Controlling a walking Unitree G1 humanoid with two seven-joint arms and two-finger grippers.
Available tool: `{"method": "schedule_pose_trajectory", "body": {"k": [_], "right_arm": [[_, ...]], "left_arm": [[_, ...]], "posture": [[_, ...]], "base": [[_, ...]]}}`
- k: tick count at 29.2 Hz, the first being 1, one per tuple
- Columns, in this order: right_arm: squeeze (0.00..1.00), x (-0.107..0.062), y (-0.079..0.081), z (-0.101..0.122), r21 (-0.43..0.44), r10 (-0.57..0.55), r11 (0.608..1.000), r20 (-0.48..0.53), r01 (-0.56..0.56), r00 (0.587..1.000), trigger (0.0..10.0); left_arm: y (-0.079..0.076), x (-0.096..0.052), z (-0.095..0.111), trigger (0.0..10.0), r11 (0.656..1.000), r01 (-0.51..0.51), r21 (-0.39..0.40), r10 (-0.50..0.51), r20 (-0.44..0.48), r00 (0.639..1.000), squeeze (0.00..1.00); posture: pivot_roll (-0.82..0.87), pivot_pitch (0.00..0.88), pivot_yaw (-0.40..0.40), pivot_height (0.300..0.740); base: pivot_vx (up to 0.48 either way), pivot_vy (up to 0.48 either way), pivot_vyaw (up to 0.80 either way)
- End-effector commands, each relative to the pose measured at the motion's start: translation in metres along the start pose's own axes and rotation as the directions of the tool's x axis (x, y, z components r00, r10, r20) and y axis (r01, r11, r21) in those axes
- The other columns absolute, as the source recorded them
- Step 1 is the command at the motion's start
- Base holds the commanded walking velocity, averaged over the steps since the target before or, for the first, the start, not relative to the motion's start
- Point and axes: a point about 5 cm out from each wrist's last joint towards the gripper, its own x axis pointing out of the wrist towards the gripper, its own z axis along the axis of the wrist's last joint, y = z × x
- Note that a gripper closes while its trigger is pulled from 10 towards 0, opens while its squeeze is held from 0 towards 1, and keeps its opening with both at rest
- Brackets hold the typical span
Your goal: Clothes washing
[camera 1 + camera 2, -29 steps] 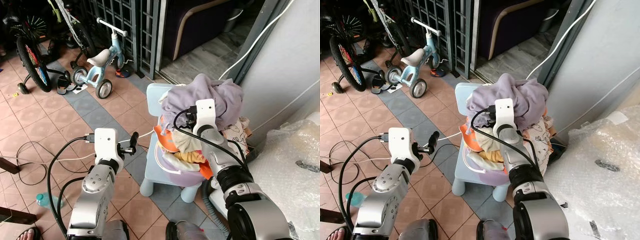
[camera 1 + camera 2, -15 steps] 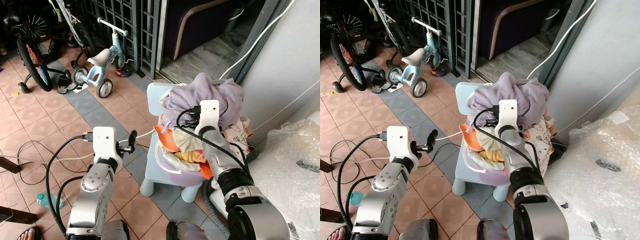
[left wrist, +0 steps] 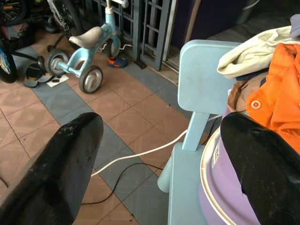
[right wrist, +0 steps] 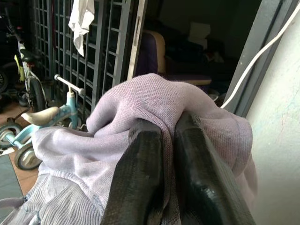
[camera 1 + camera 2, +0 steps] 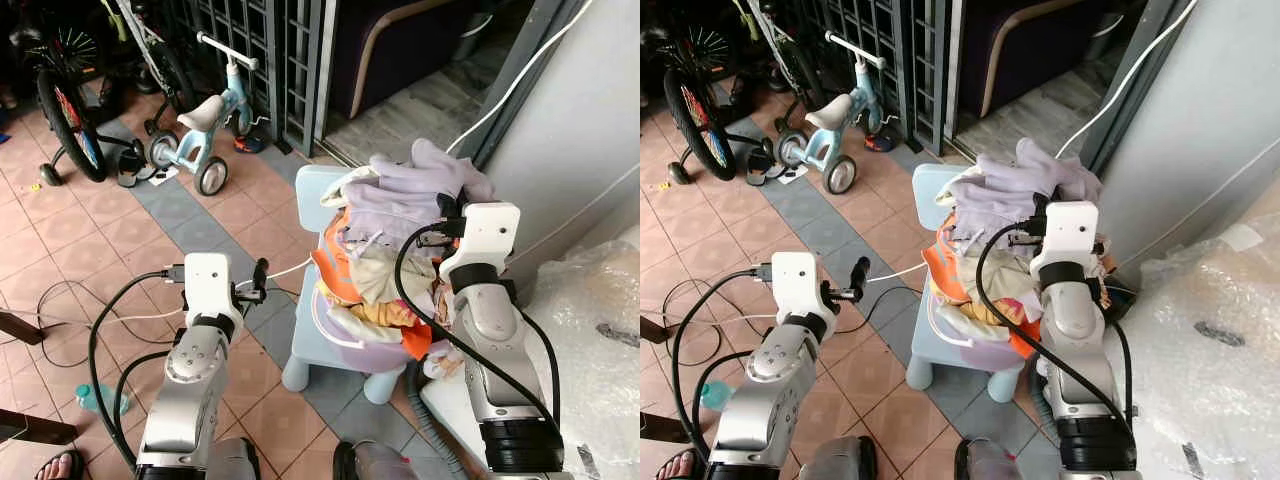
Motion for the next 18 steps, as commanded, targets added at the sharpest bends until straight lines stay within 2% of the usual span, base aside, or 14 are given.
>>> {"method": "schedule_pose_trajectory", "body": {"k": [1,5,6,7,9,18], "right_arm": [[0.0,-0.0016,-0.0016,0.003,-0.017,0.002,1.0,0.003,-0.002,1.0,0.0],[0.0,-0.001,-0.0053,-0.0028,-0.014,-0.02,1.0,-0.034,0.02,0.999,0.0],[0.0,-0.0004,-0.0053,-0.0037,-0.009,-0.022,1.0,-0.046,0.021,0.999,3.8],[0.0,0.0009,-0.0045,-0.005,-0.002,-0.024,1.0,-0.058,0.024,0.998,10.0],[0.0,0.0029,-0.0027,-0.0058,0.0,-0.025,1.0,-0.074,0.025,0.997,10.0],[0.0,0.0079,0.0019,-0.0064,0.02,-0.028,0.999,-0.096,0.03,0.995,10.0]], "left_arm": [[-0.0021,0.0022,-0.0014,10.0,1.0,0.005,0.007,-0.005,-0.004,1.0,0.0],[-0.0026,0.0044,-0.001,10.0,1.0,0.004,0.005,-0.004,-0.005,1.0,0.0],[-0.0027,0.0044,-0.0006,10.0,1.0,0.004,0.004,-0.004,-0.003,1.0,0.0],[-0.0022,0.0039,-0.0006,10.0,1.0,0.004,0.005,-0.004,-0.003,1.0,0.0],[-0.0008,0.0036,-0.0006,10.0,1.0,0.001,0.005,-0.001,-0.004,1.0,0.0],[0.0022,0.0043,0.0001,10.0,1.0,-0.01,-0.001,0.01,-0.003,1.0,0.0]], "posture": [[-0.02,0.076,-0.028,0.74],[-0.02,0.07,-0.032,0.74],[-0.01,0.07,-0.032,0.74],[-0.01,0.068,-0.03,0.74],[0.0,0.078,-0.031,0.74],[0.0,0.075,-0.022,0.74]], "base": [[0.0,0.0,0.0],[-0.208,0.0,0.0],[-0.266,0.0,0.0],[-0.262,0.0,0.0],[-0.262,0.0,-0.27],[-0.262,0.0,-0.77]]}}
